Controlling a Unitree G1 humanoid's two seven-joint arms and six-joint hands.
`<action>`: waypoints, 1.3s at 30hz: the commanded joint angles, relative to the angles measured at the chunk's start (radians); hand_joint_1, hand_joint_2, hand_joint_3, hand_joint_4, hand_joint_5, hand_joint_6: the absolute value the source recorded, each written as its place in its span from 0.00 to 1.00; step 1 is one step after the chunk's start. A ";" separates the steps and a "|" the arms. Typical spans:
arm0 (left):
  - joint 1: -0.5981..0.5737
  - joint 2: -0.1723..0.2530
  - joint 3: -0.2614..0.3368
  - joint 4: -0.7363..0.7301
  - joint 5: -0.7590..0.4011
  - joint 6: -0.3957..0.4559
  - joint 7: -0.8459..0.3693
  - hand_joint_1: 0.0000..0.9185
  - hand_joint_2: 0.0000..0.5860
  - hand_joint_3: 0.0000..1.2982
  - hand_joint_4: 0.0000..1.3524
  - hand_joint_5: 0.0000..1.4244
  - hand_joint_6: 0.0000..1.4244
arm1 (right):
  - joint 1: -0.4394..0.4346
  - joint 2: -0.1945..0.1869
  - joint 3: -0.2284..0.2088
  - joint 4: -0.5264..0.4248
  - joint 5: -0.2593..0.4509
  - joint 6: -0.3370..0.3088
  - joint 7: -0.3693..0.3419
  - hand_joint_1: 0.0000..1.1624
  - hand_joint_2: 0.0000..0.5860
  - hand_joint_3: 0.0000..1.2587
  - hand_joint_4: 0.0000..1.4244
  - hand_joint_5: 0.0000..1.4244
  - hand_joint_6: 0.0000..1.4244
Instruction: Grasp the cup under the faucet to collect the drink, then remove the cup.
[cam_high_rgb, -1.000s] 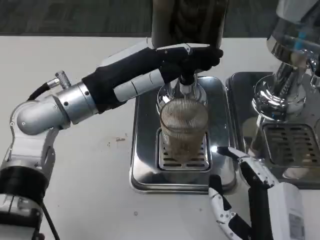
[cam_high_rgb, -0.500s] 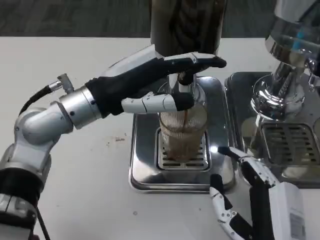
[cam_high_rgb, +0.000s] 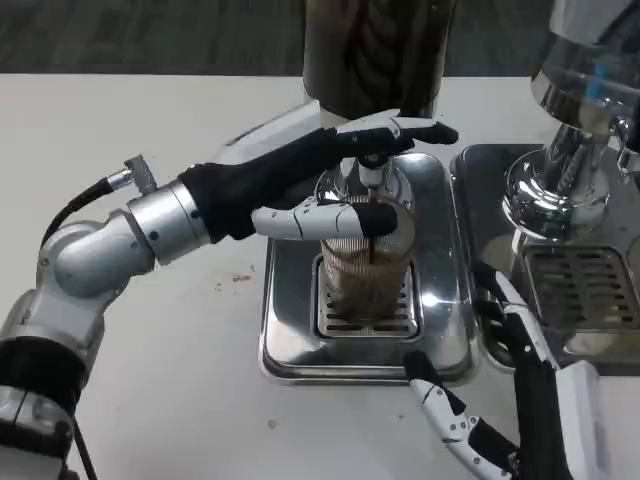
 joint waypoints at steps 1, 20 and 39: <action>0.024 0.018 -0.025 0.027 0.040 0.036 -0.023 0.00 0.13 0.13 0.05 0.02 0.00 | -0.028 -0.002 -0.020 0.001 0.089 -0.047 0.096 0.48 0.40 0.09 0.07 0.14 0.19; 0.027 0.012 0.012 0.017 -0.061 0.044 -0.071 0.00 0.13 0.13 0.06 0.02 0.00 | -0.155 0.016 -0.063 0.027 0.238 0.065 0.440 0.50 0.37 0.00 0.00 0.03 0.09; 0.040 0.005 0.028 0.001 -0.100 0.062 -0.094 0.00 0.15 0.13 0.07 0.03 0.00 | -0.244 0.052 -0.107 0.125 0.220 0.074 0.428 0.49 0.39 0.00 0.00 0.02 0.07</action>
